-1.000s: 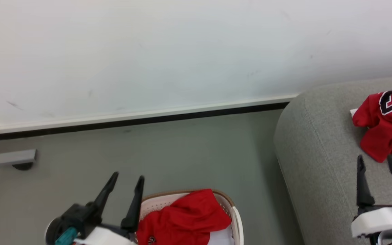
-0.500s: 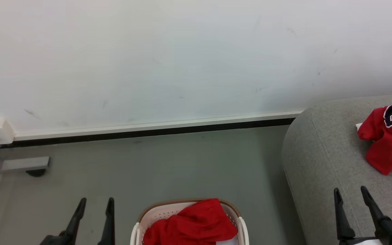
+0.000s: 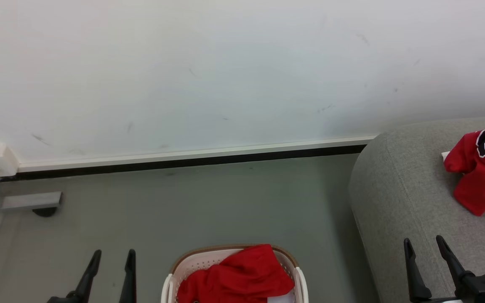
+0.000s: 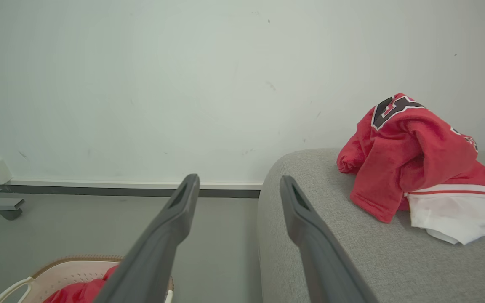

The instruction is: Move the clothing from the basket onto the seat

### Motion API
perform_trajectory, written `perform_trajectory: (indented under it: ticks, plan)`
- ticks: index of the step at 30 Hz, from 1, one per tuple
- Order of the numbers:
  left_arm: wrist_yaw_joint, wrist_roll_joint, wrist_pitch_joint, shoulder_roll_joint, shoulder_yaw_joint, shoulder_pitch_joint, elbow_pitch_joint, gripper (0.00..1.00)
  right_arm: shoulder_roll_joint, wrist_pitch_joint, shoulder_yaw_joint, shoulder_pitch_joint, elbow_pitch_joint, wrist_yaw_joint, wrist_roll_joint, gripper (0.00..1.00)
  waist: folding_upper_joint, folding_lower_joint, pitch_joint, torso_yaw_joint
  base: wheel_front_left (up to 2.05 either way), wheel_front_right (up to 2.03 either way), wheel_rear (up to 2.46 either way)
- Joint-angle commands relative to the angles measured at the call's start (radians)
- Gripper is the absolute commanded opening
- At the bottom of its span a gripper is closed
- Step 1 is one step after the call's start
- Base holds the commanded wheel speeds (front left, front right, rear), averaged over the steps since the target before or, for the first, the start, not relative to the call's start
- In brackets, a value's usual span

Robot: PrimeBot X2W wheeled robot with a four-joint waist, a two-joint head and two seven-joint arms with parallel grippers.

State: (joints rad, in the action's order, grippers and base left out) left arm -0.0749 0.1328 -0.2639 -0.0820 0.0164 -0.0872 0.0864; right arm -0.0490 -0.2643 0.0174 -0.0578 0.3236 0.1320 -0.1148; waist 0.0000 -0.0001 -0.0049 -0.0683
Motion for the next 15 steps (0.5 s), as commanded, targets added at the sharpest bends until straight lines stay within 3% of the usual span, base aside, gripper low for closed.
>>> perform_trajectory:
  ticks: [1, 7, 15]
  plan:
    - [-0.003, -0.011, -0.001, -0.001, 0.006, 0.000, 0.001, 1.00, -0.003, 0.000, 0.000, -0.003, -0.003, -0.003, -0.002, 1.00, 0.0000, 0.0001, 0.003, -0.002, 0.00, 0.00, 0.00]
    - [-0.025, -0.024, -0.001, 0.009, 0.004, 0.027, 0.016, 1.00, -0.003, 0.000, -0.001, -0.032, -0.020, -0.003, 0.000, 1.00, 0.0000, 0.0001, 0.037, -0.025, 0.00, 0.00, 0.00]
    - [-0.048, -0.050, -0.001, -0.013, -0.075, 0.184, 0.125, 1.00, -0.002, 0.000, 0.014, -0.111, -0.084, -0.003, -0.006, 1.00, 0.0000, 0.0001, 0.192, -0.078, 0.00, 0.00, 0.00]
